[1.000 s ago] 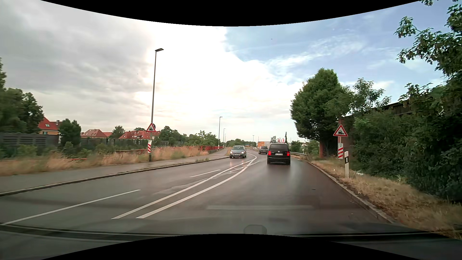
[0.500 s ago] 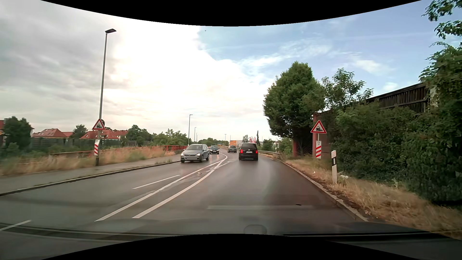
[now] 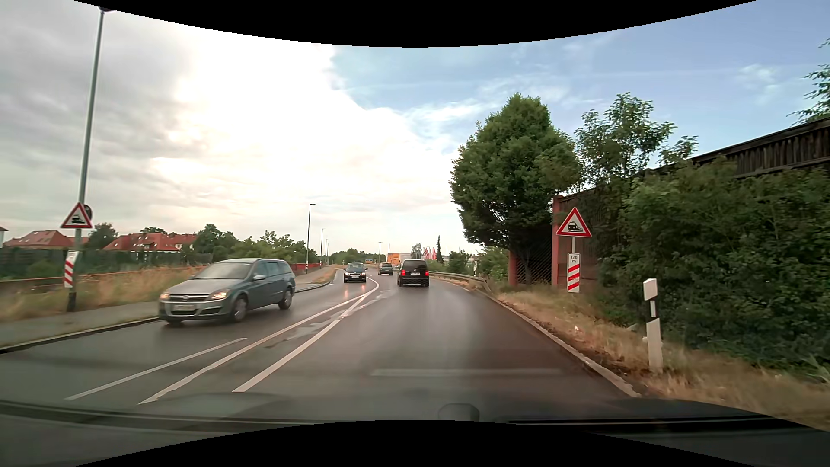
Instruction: Follow the waypoints while adhering to traffic rules and regulations
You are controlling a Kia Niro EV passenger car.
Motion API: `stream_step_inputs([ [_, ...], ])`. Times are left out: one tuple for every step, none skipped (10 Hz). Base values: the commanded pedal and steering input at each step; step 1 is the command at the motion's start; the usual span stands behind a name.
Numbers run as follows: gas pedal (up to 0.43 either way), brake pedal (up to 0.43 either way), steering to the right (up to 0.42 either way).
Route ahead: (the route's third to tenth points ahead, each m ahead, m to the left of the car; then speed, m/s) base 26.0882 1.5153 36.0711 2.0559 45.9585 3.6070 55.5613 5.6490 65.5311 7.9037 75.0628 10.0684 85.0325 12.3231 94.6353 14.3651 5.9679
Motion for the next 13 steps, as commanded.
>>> stream_step_inputs([
  [0.378,0.0,0.073],
  [0.378,0.0,0.057],
  [0.37,0.0,0.029],
  [0.35,0.0,0.006],
  [0.331,0.0,0.002],
  [0.319,0.0,0.0],
  [0.319,0.0,-0.001],
  [0.319,0.0,-0.004],
  [0.319,0.0,-0.011],
  [0.319,0.0,-0.016],
  [0.319,0.0,-0.018],
  [0.319,0.0,-0.022],
  [0.319,0.0,-0.022],
])
